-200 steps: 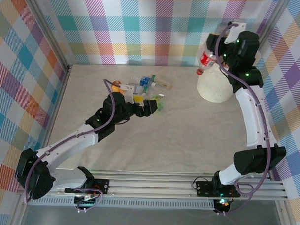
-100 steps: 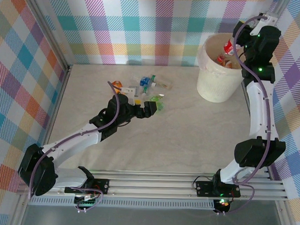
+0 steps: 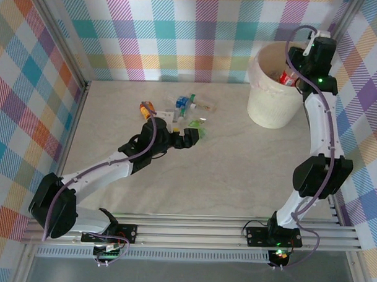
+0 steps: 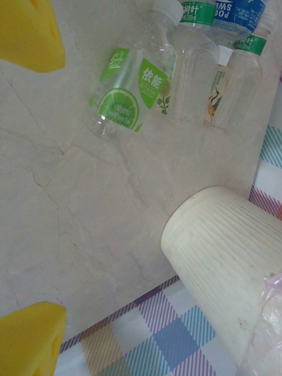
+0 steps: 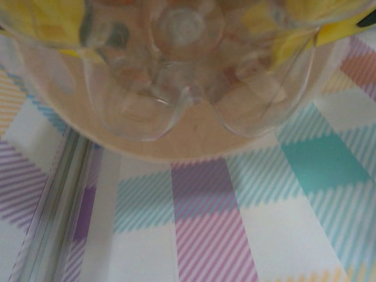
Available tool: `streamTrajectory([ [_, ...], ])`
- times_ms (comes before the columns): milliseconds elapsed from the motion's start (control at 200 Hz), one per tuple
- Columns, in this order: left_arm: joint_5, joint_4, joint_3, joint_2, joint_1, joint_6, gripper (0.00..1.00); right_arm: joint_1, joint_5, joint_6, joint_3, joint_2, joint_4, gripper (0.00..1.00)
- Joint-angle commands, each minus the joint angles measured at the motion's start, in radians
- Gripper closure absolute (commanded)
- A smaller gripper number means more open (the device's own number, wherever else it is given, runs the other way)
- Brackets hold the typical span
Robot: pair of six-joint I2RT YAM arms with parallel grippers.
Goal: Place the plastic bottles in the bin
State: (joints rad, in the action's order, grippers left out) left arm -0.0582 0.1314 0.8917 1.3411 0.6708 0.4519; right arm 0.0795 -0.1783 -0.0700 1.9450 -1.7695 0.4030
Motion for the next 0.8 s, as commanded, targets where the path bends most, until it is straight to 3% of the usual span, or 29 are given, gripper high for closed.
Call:
streamTrajectory([
  [0,0.002,-0.004,0.048,0.027,-0.007,0.01,0.0,0.002,0.029,0.053,0.076,-0.052,0.178,0.57],
  [350,-0.002,-0.021,0.09,0.09,-0.009,0.028,0.0,0.001,0.062,0.07,0.284,-0.287,0.303,0.52],
  [430,0.0,-0.023,0.098,0.104,-0.01,0.03,0.0,0.0,0.107,0.068,0.328,-0.332,0.307,0.39],
  [475,0.001,-0.032,0.109,0.111,-0.011,0.032,0.0,0.001,0.132,0.061,0.353,-0.356,0.306,0.23],
  [515,0.001,-0.04,0.119,0.116,-0.012,0.033,0.0,0.0,0.145,0.046,0.389,-0.379,0.312,0.17],
  [615,0.008,-0.054,0.13,0.118,-0.011,0.037,0.0,0.001,0.146,0.0,0.483,-0.42,0.345,0.1],
  [670,0.02,-0.061,0.127,0.115,-0.012,0.042,0.0,0.002,0.148,-0.022,0.497,-0.418,0.343,0.0],
  [795,0.055,-0.078,0.113,0.105,-0.014,0.051,0.0,0.0,0.167,-0.053,0.486,-0.389,0.332,0.0],
])
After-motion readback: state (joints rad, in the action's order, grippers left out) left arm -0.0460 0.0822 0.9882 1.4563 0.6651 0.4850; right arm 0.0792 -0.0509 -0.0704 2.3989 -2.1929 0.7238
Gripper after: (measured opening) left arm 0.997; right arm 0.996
